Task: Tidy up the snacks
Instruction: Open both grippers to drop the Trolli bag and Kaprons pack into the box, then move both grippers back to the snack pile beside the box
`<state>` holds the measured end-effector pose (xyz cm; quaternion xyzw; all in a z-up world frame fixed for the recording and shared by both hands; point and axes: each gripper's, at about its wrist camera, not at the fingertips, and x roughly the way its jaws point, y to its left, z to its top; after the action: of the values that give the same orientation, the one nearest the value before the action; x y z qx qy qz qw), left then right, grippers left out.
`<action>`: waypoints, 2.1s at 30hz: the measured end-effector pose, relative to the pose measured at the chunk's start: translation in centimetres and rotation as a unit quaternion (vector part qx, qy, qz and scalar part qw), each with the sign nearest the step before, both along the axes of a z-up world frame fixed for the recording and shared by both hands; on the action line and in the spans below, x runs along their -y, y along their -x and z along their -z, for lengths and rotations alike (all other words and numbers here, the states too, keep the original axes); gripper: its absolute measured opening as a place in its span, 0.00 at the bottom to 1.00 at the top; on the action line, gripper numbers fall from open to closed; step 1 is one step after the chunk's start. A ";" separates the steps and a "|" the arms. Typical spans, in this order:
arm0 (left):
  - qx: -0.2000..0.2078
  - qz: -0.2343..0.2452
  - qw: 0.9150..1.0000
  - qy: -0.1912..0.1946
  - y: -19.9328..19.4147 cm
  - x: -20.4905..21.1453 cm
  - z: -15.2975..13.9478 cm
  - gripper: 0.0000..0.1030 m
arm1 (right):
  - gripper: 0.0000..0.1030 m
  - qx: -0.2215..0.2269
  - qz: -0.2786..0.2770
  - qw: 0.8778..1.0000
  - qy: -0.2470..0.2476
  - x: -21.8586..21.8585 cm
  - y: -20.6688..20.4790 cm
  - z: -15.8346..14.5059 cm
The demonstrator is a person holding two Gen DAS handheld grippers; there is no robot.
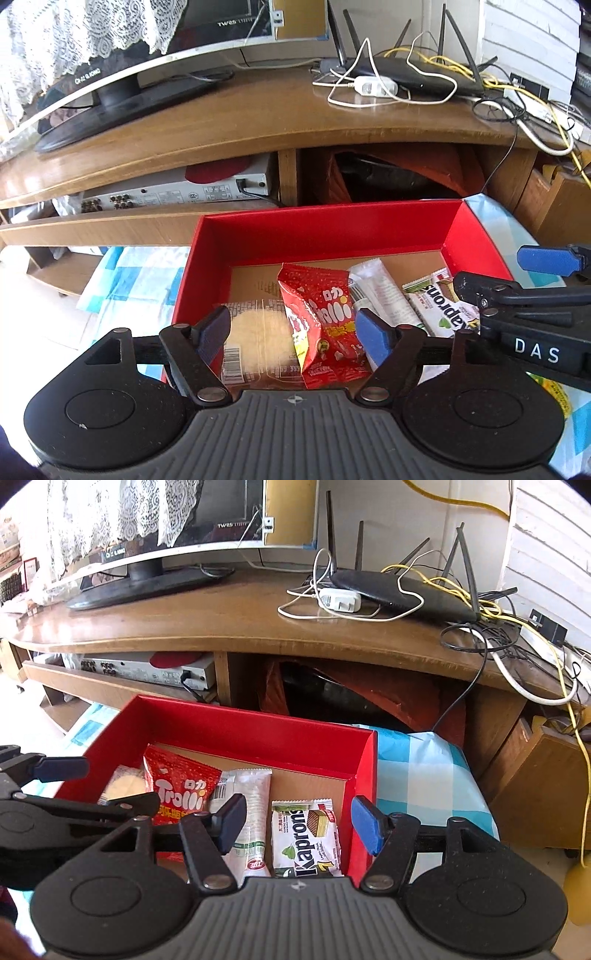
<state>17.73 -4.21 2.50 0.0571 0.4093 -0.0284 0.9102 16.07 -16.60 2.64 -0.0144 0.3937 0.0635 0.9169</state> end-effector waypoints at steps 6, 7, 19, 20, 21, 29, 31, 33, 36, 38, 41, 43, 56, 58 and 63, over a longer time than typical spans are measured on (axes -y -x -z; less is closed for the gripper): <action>0.008 0.004 1.000 0.006 1.1 0.1 -0.8 0.79 | 0.65 0.005 0.005 1.000 -0.008 0.4 1.2 -0.8; 0.009 0.005 1.000 0.007 1.3 0.1 -0.9 0.79 | 0.65 0.005 0.007 1.000 -0.011 0.4 1.5 -0.9; 0.006 0.015 1.000 0.015 3.9 0.1 -1.3 0.81 | 0.65 -0.001 0.010 1.000 -0.025 0.9 4.7 -1.4; 0.005 0.015 1.000 0.016 4.1 0.0 -1.3 0.81 | 0.66 -0.002 0.011 1.000 -0.026 1.0 4.9 -1.4; 0.004 0.015 1.000 0.018 4.4 0.0 -1.3 0.81 | 0.66 -0.003 0.011 1.000 -0.026 1.0 5.2 -1.4; -0.012 0.023 0.999 0.024 6.3 -0.1 -0.6 0.82 | 0.70 -0.020 0.008 0.999 -0.028 1.2 7.1 -0.8; -0.017 0.025 0.999 0.024 6.8 -0.1 -0.3 0.83 | 0.70 -0.029 0.007 0.999 -0.029 1.3 7.5 -0.6; -0.026 0.027 0.999 0.029 7.2 -0.1 0.2 0.83 | 0.70 -0.037 0.005 0.999 -0.026 1.3 7.9 -0.3; -0.041 0.033 0.998 0.028 7.8 0.1 1.0 0.83 | 0.71 -0.061 0.005 0.998 -0.025 1.6 8.2 0.5; -0.047 0.035 0.998 0.022 8.2 0.3 1.3 0.83 | 0.71 -0.076 0.004 0.997 -0.027 1.7 8.4 1.2; -0.055 0.035 0.998 0.025 8.6 0.0 1.6 0.83 | 0.71 -0.096 0.006 0.995 -0.037 2.0 8.3 2.0; -0.059 0.035 0.997 0.034 8.9 -0.2 1.6 0.84 | 0.72 -0.112 0.007 0.993 -0.048 2.1 8.0 2.6; -0.087 0.036 0.995 0.040 8.8 -1.2 2.9 0.85 | 0.78 -0.160 -0.001 0.984 -0.075 0.7 5.2 5.0; -0.092 0.036 0.994 0.040 8.8 -1.3 3.1 0.85 | 0.81 -0.162 -0.012 0.985 -0.066 -0.1 5.0 5.2; -0.103 0.041 0.993 0.038 8.8 -1.2 3.6 0.85 | 0.82 -0.159 -0.030 0.986 -0.025 -1.4 4.7 5.9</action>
<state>8.89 -2.96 -1.11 0.0361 0.4969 -0.0868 0.8627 11.39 -15.18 -3.31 0.0073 0.5323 0.1023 0.8403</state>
